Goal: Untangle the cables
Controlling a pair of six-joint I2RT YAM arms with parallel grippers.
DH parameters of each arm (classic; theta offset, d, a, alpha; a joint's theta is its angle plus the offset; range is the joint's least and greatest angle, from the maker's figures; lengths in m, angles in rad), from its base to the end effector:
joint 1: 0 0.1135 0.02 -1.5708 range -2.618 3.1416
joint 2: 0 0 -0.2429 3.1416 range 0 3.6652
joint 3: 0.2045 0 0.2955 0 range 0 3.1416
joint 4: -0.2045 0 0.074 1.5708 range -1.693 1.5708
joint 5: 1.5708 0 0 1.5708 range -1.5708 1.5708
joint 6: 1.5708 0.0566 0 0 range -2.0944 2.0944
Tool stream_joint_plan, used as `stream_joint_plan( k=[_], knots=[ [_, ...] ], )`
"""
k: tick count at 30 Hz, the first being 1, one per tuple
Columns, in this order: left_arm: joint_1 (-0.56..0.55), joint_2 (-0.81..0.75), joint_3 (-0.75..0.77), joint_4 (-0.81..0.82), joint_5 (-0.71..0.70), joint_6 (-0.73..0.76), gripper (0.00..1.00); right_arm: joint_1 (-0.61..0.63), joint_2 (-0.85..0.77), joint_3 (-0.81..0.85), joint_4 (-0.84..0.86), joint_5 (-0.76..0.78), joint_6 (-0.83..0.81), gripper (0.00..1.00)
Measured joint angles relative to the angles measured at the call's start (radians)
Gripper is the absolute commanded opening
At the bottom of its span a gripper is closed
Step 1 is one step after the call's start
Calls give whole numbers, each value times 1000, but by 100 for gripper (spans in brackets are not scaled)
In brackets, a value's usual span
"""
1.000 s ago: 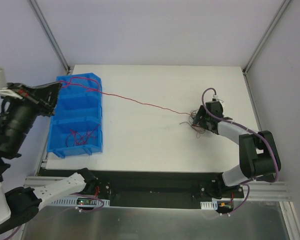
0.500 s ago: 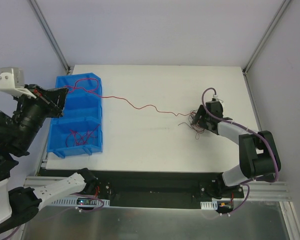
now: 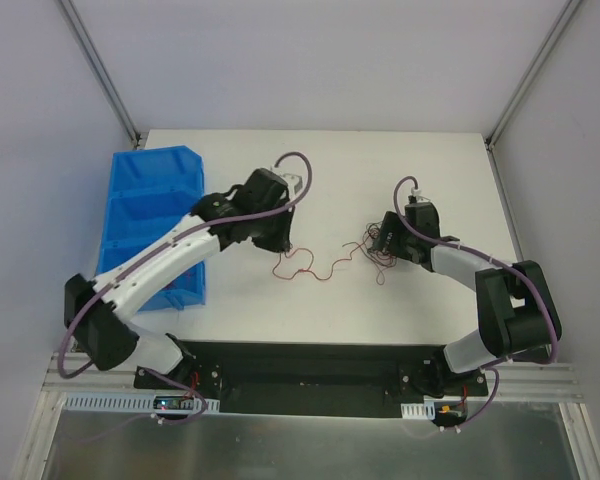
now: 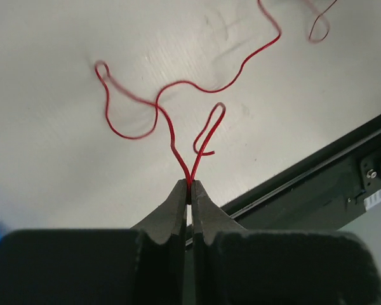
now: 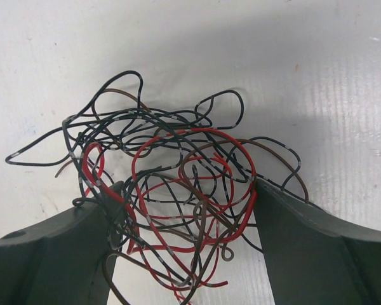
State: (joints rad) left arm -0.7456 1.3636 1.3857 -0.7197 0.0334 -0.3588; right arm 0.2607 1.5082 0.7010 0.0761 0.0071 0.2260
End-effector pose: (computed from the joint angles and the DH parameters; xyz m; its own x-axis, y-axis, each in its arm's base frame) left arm 0.2618 -0.2443 0.3337 -0.6866 0.1563 -0.7101 0.4868 0.8243 -0.2892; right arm 0.3339 0.0887 0.1012 -0.6853 0.0491 -0.7266 -0.1016 0.9815 0.1622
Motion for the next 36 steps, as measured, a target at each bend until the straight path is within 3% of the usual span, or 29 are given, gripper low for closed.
stream_joint_plan(
  k=[5, 15, 20, 23, 26, 30, 36],
  knots=[
    [-2, 111, -126, 69, 151, -24, 3, 11, 0, 0, 0, -23, -11, 80],
    [-29, 324, -55, 258, 233, -27, 6, 14, 8, 10, 0, -48, -22, 80],
    [-34, 411, -5, 283, 232, -20, 27, 15, 9, 10, -1, -50, -23, 80],
    [-34, 442, 11, 292, 229, -16, 46, 15, 9, 10, -2, -51, -25, 80],
    [-34, 459, 19, 294, 229, -14, 56, 15, 9, 10, -2, -54, -26, 80],
    [-39, 486, 33, 298, 232, -16, 61, 15, 9, 11, -2, -62, -25, 79],
    [-69, 536, 69, 302, 247, -15, 59, 15, 10, 11, -2, -71, -25, 79]
  ],
)
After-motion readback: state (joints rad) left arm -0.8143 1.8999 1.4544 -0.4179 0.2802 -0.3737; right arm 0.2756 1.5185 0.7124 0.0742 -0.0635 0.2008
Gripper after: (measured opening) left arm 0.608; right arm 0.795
